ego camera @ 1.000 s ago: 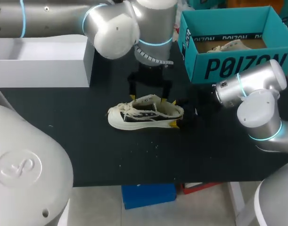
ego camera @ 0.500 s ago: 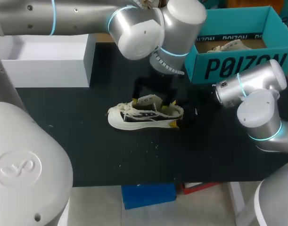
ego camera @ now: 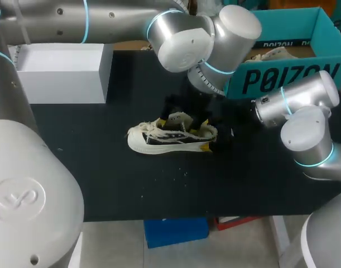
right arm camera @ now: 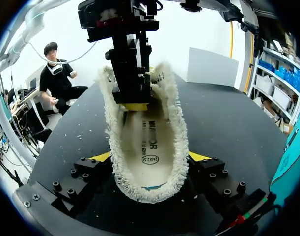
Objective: Take the shoe out of the shoebox, open the shoe tongue, remove and reinsert the insole, then place the shoe into the shoebox
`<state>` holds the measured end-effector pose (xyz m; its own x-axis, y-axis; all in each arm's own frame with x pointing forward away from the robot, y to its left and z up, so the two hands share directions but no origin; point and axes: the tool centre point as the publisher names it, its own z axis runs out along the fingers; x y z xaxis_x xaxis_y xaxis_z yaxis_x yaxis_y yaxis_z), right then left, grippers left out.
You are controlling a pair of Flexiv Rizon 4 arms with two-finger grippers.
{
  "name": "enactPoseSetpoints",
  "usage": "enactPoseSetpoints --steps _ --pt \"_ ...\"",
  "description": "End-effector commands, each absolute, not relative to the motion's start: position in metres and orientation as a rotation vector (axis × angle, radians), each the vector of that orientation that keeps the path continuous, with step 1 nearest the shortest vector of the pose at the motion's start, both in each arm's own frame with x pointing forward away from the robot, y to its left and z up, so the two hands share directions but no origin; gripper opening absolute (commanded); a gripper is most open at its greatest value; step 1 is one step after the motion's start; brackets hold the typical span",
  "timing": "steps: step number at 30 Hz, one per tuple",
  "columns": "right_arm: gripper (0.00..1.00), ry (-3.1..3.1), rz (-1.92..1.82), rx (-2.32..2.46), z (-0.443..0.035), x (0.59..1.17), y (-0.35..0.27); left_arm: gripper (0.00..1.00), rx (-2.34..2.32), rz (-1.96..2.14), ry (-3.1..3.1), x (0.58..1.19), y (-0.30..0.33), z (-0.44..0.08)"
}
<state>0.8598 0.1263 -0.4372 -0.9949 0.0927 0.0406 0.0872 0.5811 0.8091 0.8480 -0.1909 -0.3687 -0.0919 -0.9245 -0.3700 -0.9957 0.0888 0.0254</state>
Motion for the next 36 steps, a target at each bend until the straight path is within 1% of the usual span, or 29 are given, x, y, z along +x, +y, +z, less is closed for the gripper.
enactPoseSetpoints --steps 1,13,25,36 --pt "0.00 2.788 1.423 0.162 -0.440 0.863 0.128 0.00 -1.905 0.419 2.099 0.848 -0.194 -0.370" --pt "0.00 2.788 1.423 0.162 -0.440 0.863 0.128 0.00 -1.895 0.416 2.117 0.846 -0.191 -0.367" --pt "0.00 2.788 1.423 0.162 -0.440 0.863 0.128 0.00 -1.958 0.210 2.055 0.856 -0.190 -0.329" --pt "0.00 2.788 1.423 0.162 -0.440 0.863 0.128 0.00 -1.983 0.038 1.996 0.851 -0.177 -0.309"
